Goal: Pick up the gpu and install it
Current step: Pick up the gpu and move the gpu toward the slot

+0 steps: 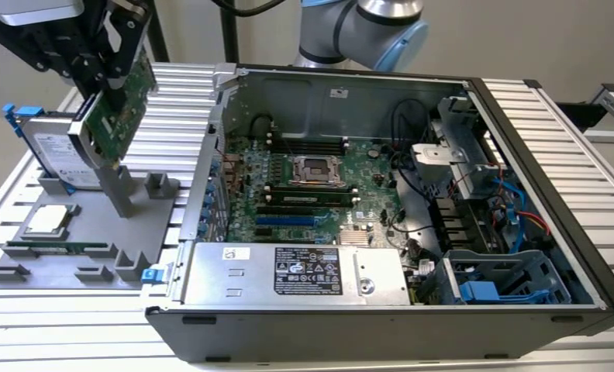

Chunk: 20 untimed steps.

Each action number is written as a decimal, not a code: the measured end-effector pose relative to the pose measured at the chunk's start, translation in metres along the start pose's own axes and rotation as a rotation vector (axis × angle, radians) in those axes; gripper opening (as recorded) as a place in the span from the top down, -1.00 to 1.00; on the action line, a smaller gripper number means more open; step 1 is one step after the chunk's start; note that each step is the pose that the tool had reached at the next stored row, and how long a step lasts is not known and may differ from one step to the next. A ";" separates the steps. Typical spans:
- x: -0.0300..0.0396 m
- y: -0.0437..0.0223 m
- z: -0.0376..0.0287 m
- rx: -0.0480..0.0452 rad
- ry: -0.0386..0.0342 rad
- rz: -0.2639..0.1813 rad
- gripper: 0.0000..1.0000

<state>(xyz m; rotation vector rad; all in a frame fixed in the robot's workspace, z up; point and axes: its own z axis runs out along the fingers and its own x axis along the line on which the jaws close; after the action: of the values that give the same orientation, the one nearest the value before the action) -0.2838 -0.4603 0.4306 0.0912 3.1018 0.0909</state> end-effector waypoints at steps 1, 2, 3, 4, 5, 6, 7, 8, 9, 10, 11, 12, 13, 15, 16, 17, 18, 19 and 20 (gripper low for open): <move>-0.0007 0.0000 0.0000 0.0001 0.0000 0.000 1.00; -0.0015 0.0001 0.0000 0.0001 0.0000 0.000 1.00; -0.0024 0.0001 0.0001 0.0000 0.0000 0.000 1.00; -0.0031 0.0002 0.0001 0.0001 0.0001 0.000 1.00; -0.0039 0.0002 0.0001 0.0001 0.0001 0.000 1.00; -0.0047 0.0003 0.0001 0.0001 0.0001 0.000 1.00; -0.0054 0.0003 0.0002 0.0001 0.0000 0.000 1.00; -0.0061 0.0004 0.0002 0.0001 0.0000 0.000 1.00; -0.0069 0.0004 0.0003 0.0000 0.0000 0.000 1.00; -0.0077 0.0004 0.0003 0.0001 0.0000 0.000 1.00; -0.0085 0.0005 0.0003 0.0001 0.0001 0.000 1.00; -0.0093 0.0005 0.0003 0.0001 0.0000 0.000 1.00; -0.0101 0.0006 0.0004 0.0000 0.0000 0.000 1.00; -0.0117 0.0007 0.0004 0.0001 0.0000 0.000 1.00; -0.0126 0.0007 0.0005 0.0001 0.0000 0.000 1.00; -0.0134 0.0008 0.0005 0.0001 0.0000 0.000 1.00; -0.0143 0.0008 0.0005 0.0000 0.0000 0.000 1.00; -0.0152 0.0009 0.0006 0.0000 0.0000 0.000 1.00; -0.0161 0.0009 0.0006 0.0000 0.0000 0.000 1.00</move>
<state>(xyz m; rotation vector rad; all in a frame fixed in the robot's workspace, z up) -0.2677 -0.4603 0.4306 0.0913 3.1018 0.0909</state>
